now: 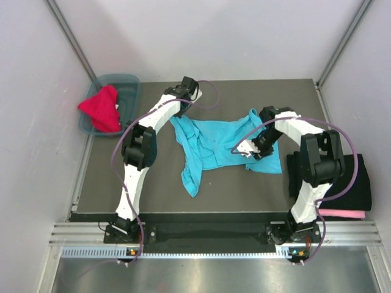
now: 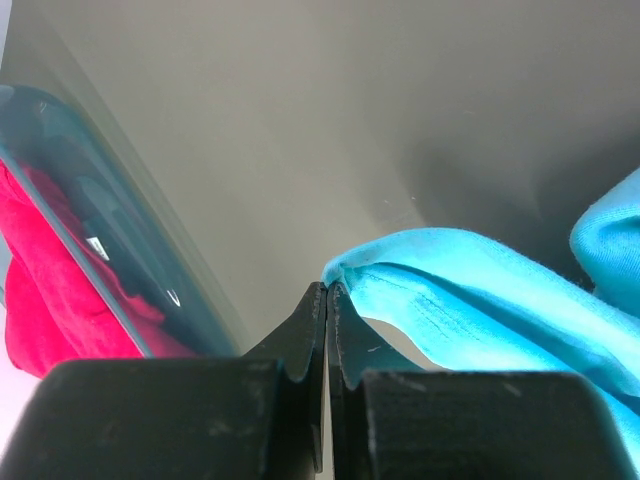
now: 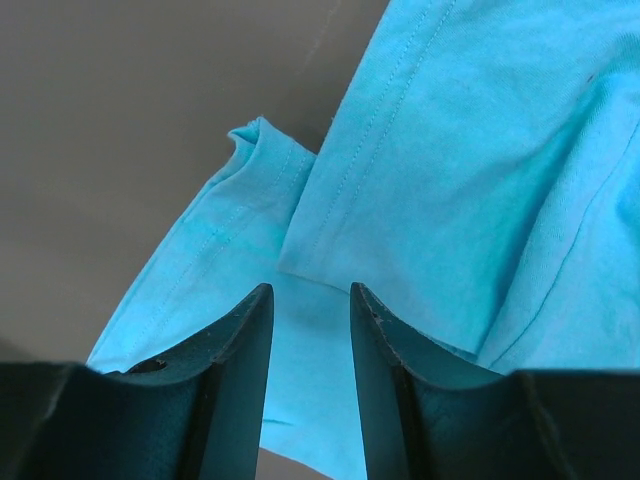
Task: Fold and stack the t-shirts
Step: Flatten the tshirt out
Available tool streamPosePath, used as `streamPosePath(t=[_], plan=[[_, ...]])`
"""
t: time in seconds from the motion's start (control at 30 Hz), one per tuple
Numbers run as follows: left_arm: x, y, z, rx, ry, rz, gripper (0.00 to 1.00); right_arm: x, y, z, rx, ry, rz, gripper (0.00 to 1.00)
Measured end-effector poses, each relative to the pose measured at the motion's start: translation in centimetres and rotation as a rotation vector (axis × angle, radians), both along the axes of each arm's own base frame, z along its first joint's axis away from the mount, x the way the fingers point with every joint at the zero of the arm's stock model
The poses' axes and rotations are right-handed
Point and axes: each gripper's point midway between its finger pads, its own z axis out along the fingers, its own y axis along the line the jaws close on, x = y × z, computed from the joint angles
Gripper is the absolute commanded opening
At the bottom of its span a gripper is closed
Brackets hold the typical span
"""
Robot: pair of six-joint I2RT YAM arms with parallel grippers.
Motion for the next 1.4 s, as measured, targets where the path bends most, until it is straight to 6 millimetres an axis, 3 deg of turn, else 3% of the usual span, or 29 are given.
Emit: streamPosePath(t=[0.67,1.2,1.4], plan=[[0.0,0.0,0.0,0.001,0.000,0.000,0.00,-1.1,0.1,-1.8,-0.030,0.047,0.033,0.39],[0.0,0.0,0.0,0.001,0.000,0.000,0.00,-0.2,0.5,-2.3,-0.029,0.016,-0.008,0.19],[0.0,0.0,0.0,0.001,0.000,0.000,0.00,0.0,0.6,-2.2,-0.031,0.018,-0.043,0.06]])
